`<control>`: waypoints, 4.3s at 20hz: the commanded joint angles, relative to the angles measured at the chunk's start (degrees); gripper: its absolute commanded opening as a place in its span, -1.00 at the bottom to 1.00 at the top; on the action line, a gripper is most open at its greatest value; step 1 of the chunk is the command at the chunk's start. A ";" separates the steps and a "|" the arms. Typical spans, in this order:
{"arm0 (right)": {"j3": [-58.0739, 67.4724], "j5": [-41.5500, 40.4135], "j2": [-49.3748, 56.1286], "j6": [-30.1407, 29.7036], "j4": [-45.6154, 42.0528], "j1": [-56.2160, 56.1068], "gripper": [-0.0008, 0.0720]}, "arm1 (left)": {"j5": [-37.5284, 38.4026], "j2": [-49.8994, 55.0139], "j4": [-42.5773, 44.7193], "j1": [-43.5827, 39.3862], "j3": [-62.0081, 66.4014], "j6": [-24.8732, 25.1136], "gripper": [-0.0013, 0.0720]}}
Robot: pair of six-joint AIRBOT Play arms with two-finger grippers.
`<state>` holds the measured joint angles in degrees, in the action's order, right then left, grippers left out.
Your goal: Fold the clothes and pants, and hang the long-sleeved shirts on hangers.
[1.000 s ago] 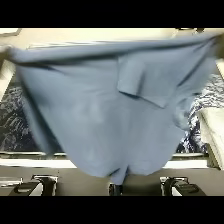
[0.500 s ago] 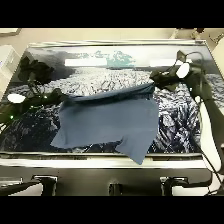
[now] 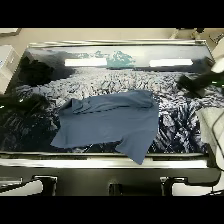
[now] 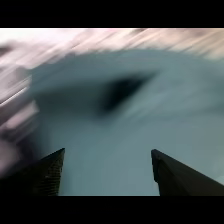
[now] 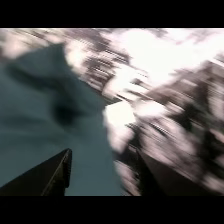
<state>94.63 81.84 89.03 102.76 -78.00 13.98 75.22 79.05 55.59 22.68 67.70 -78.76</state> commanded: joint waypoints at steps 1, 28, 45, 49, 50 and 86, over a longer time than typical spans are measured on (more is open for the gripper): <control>-1.20 17.29 -2.27 -6.86 -7.39 8.07 0.37 | 16.48 0.00 15.15 11.34 -2.86 -1.60 0.26; -17.05 17.35 -3.08 -9.46 3.67 8.92 0.38 | 3.56 4.31 1.38 4.50 -26.01 17.27 -0.91; -41.53 -15.10 -0.24 -15.47 23.96 -5.05 -0.17 | 3.39 -6.88 -0.22 4.46 -25.97 12.63 -0.91; -32.70 -8.87 -4.44 -19.69 22.95 -5.03 -0.89 | 3.26 -11.23 -4.22 4.42 -21.16 10.99 -0.91; -28.06 -8.39 -6.86 -20.13 22.53 -4.66 -0.89 | 3.04 -13.31 -5.29 4.33 -17.79 10.08 -0.92; -12.98 -5.40 1.31 -8.33 10.29 -8.79 -0.89 | -13.40 -3.82 2.86 -9.46 -1.62 -2.93 -0.92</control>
<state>84.51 85.76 80.51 94.39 -70.52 8.12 67.40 64.73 59.09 15.94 68.73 -81.01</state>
